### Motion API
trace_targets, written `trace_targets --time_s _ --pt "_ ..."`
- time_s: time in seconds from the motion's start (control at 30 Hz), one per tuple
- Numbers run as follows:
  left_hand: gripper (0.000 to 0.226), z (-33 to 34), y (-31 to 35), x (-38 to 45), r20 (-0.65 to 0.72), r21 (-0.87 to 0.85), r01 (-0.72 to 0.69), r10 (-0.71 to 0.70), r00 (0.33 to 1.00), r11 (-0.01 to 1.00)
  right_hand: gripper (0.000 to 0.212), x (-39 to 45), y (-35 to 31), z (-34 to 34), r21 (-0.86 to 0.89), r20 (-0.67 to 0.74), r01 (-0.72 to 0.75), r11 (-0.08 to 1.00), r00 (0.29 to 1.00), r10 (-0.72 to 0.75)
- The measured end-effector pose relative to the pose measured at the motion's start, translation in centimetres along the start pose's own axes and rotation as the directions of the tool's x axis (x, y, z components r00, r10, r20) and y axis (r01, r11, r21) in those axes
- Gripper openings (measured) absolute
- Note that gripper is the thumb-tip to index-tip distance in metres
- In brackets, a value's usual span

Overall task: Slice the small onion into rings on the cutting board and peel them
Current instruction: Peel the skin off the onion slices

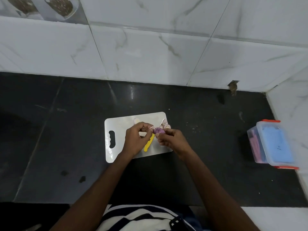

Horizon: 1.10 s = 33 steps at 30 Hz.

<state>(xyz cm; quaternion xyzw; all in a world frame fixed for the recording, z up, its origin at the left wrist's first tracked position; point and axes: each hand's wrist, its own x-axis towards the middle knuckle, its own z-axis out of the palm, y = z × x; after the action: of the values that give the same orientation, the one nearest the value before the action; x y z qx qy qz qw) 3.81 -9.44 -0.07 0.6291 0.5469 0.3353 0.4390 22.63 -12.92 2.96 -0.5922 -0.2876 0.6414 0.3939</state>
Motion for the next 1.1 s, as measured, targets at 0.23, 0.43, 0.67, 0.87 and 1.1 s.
trace_targets --time_s 0.23,0.43,0.67,0.87,1.1 --pt "0.013 0.0 -0.3 0.4 0.197 -0.277 0.231 -0.180 0.964 0.933 0.019 0.0 0.8 0.6 0.112 -0.104 0.000 0.994 0.995 0.012" --pt "0.021 0.1 0.1 1.0 0.207 -0.386 0.251 -0.182 0.961 0.887 0.020 0.1 0.9 0.9 0.291 -0.182 -0.061 0.955 0.976 0.118" --pt "0.020 0.8 0.1 0.6 0.234 -0.474 0.311 -0.222 0.946 0.824 0.023 -0.4 0.7 0.3 0.430 -0.156 -0.104 0.897 0.970 0.187" --pt "0.015 1.3 0.8 1.2 0.286 -0.486 0.361 -0.245 0.926 0.796 0.017 -0.3 0.5 0.3 0.560 -0.211 -0.064 0.826 0.953 0.217" --pt "0.021 0.9 1.0 1.5 0.243 -0.403 0.291 -0.205 0.948 0.868 0.014 0.4 0.1 -0.4 0.539 -0.252 -0.074 0.839 0.936 0.245"
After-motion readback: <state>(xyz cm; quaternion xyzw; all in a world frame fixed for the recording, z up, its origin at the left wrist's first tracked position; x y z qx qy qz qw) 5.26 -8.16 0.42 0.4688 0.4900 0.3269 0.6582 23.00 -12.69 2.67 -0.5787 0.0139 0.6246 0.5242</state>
